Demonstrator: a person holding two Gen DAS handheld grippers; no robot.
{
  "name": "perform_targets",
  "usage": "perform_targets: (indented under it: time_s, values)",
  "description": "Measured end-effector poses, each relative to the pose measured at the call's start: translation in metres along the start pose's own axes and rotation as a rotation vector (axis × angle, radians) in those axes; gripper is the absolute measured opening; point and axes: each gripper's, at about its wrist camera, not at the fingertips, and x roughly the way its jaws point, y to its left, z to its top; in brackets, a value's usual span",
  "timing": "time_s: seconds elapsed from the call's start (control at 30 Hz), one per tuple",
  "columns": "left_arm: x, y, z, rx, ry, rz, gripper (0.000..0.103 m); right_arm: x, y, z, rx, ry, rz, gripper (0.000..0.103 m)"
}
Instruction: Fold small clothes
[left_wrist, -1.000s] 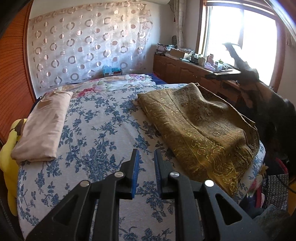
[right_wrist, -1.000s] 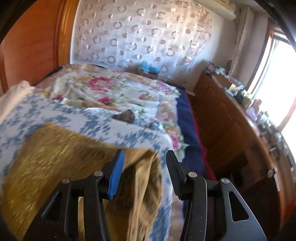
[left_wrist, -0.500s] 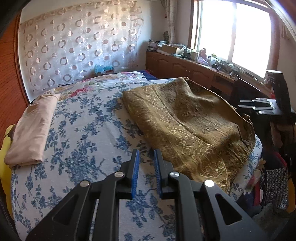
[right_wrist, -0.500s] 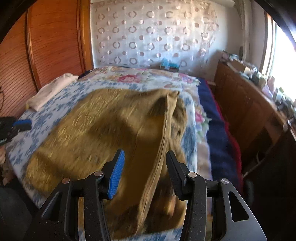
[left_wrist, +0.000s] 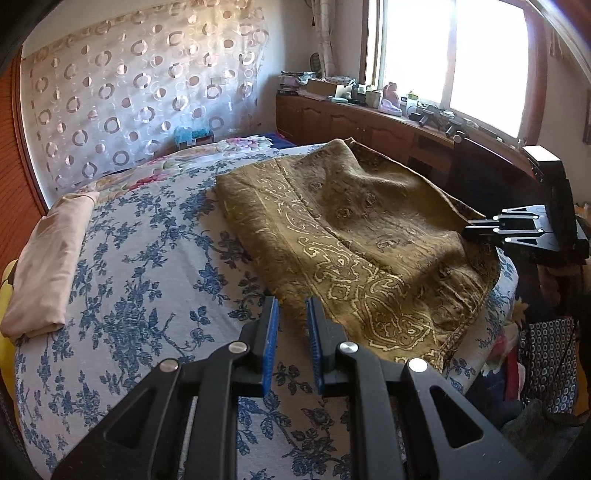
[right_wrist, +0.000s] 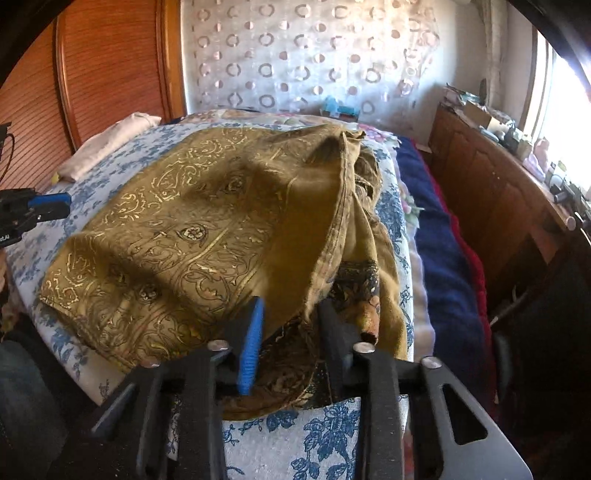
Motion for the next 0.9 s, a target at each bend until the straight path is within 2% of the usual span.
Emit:
perform_targets:
  time_s: [0.03,0.13,0.23,0.3,0.37,0.6,0.77,0.83,0.9]
  values:
    - [0.001,-0.001,0.000,0.000,0.002,0.000,0.015,0.000,0.000,0.000,-0.004,0.009,0.017,0.003]
    - [0.001,-0.001,0.000,-0.001,0.005,-0.004,0.015,-0.008,0.001,-0.002,-0.007,-0.021,0.042,0.003]
    - [0.004,-0.002,0.000,-0.009,0.018,-0.044,0.015,-0.023,0.000,-0.002,0.002,-0.079,0.038,0.003]
    - [0.006,-0.003,-0.001,-0.007,0.031,-0.048,0.034,-0.035,-0.004,-0.001,0.015,-0.121,0.018,0.003]
    - [0.007,-0.005,-0.002,-0.005,0.034,-0.062,0.038,-0.041,-0.007,0.000,0.022,-0.141,-0.005,0.003]
    - [0.009,-0.011,-0.012,-0.004,0.074,-0.109,0.044,-0.022,-0.013,-0.016,0.046,-0.063,-0.068,0.003]
    - [0.015,-0.016,-0.018,-0.012,0.111,-0.134,0.044,-0.020,-0.015,-0.017,0.059,-0.068,-0.076,0.003]
    - [0.018,-0.019,-0.021,-0.013,0.121,-0.135,0.044,-0.023,-0.016,-0.016,0.065,-0.078,-0.087,0.009]
    - [0.020,-0.020,-0.023,-0.020,0.132,-0.145,0.044,-0.026,-0.018,-0.017,0.073,-0.089,-0.110,0.028]
